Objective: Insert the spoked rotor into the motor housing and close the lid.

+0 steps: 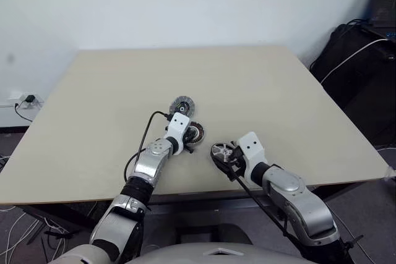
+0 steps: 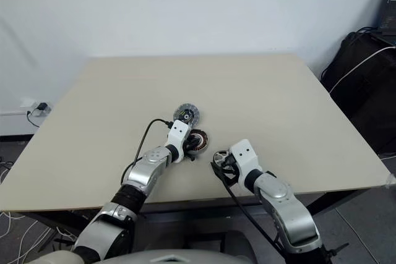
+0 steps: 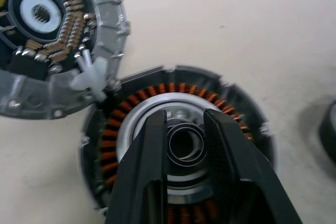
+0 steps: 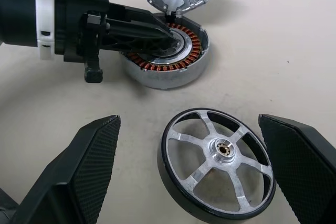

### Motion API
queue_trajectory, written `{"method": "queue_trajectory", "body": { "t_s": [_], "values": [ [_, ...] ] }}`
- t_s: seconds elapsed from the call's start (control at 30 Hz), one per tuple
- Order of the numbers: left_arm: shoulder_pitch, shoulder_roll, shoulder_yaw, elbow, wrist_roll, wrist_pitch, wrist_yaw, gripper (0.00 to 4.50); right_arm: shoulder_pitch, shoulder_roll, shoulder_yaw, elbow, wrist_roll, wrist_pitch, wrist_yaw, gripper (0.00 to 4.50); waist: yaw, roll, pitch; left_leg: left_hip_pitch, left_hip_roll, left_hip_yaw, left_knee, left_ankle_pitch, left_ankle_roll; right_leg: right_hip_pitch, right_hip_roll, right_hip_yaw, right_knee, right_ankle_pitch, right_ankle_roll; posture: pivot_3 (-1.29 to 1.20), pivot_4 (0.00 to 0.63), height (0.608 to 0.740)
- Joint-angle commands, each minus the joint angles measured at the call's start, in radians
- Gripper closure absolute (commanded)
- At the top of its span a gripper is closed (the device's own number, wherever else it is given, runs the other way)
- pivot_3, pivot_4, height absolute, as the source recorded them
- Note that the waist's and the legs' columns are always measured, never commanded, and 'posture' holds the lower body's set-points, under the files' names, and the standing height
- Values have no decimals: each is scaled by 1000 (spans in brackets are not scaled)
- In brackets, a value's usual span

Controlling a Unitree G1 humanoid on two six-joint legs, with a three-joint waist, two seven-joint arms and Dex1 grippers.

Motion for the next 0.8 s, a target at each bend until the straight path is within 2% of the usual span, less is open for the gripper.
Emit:
{"method": "queue_trajectory", "body": {
  "t_s": [0.03,0.23,0.27,0.47,0.57,0.6,0.7,0.8],
  "values": [
    [-39,-11,17,29,11,-34,18,3827,-15,3,-8,-30,-3,-22,-3,0,0,0,0,0,0,0,0,0,0,0,0,0,0,0,0,0,0,740],
    [-49,-24,35,63,-5,-47,7,3827,-22,6,-3,-25,-9,-25,0,0,0,0,0,0,0,0,1,0,0,0,0,0,0,1,-1,0,0,740],
    [-48,-27,37,62,-7,-48,2,3078,-23,7,-3,-25,-10,-26,1,0,0,0,0,0,0,0,1,0,0,0,0,0,0,1,-1,0,0,740],
    [-33,-27,43,18,-10,-45,-21,1184,-25,8,-3,-22,-12,-28,5,0,-1,0,0,0,0,0,1,0,0,0,0,0,0,2,-2,0,0,740],
    [-16,-20,48,-32,-19,-39,-32,1184,-27,9,-4,-21,-13,-28,7,0,-2,0,0,0,0,0,1,0,0,0,0,0,0,2,-2,0,0,740],
    [-9,-19,52,-50,-21,-36,-30,1355,-27,8,-4,-20,-12,-28,7,0,-2,0,0,0,0,0,1,0,0,0,0,0,0,3,-3,0,0,740],
    [11,-15,62,-103,-28,-24,-27,2155,-28,9,-3,-17,-13,-30,8,0,-1,0,0,0,0,0,1,0,0,0,0,0,0,3,-3,0,0,740],
    [48,-10,69,-188,-40,-9,-23,3232,-30,12,2,-17,-13,-29,8,0,-2,0,0,0,0,0,1,0,0,0,0,0,0,3,-3,0,0,740]
  ]
}}
